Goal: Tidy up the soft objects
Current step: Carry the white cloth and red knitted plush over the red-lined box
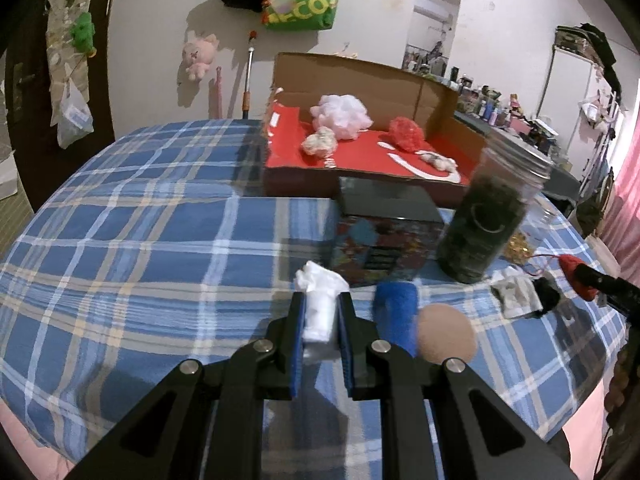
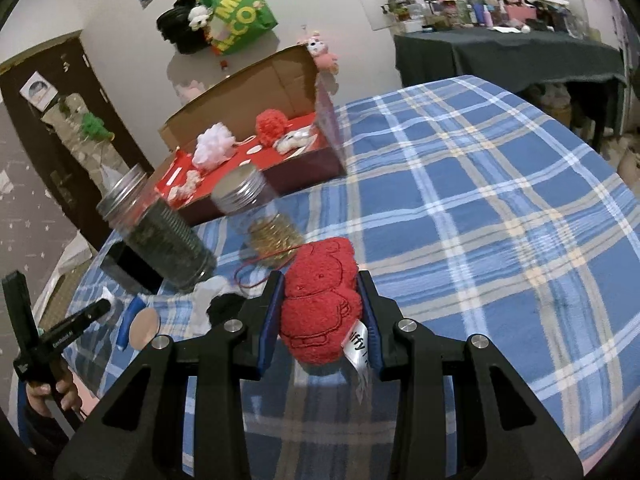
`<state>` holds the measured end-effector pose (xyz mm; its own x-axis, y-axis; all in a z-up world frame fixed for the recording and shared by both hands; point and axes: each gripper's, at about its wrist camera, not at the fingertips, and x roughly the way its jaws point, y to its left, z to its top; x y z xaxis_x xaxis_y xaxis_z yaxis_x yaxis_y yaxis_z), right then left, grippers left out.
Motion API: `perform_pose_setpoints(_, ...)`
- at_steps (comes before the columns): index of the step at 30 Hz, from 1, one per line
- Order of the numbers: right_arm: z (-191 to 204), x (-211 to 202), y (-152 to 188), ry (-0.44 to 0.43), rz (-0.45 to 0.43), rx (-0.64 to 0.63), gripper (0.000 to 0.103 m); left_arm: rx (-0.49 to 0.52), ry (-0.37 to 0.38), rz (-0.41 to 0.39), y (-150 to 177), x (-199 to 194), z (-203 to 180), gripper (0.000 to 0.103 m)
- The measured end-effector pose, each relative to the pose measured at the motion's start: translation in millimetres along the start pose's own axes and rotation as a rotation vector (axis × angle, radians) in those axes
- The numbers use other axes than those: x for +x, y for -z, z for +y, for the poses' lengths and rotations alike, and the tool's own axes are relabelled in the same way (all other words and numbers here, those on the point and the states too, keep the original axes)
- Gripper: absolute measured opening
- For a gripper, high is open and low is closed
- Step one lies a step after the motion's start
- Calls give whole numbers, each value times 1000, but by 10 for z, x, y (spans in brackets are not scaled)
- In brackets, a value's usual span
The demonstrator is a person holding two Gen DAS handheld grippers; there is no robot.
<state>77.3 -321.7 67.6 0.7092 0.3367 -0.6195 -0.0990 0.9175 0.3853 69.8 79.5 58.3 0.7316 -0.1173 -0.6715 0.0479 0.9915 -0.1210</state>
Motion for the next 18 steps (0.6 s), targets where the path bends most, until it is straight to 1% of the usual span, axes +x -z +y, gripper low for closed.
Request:
perform_pose_setpoints(2, -58, -4, -48, 2, 1, 16, 34, -8, 0, 12, -24, 38, 58, 16)
perform_pose_setpoints(4, -102, 13, -93, 0, 5, 29, 34, -19, 17, 26, -53, 82, 120, 16)
perform_pose_setpoints(8, -177, 116, -194, -30, 40, 53, 34, -22, 50, 60, -119, 188, 210, 16)
perform_pose_setpoints(15, -314, 365, -373, -92, 111, 103, 34, 5, 116, 85, -293, 303, 321, 16)
perform_pose_setpoints(18, -365, 438, -444, -119, 137, 120, 34, 31, 139, 95, -368, 345, 356, 16)
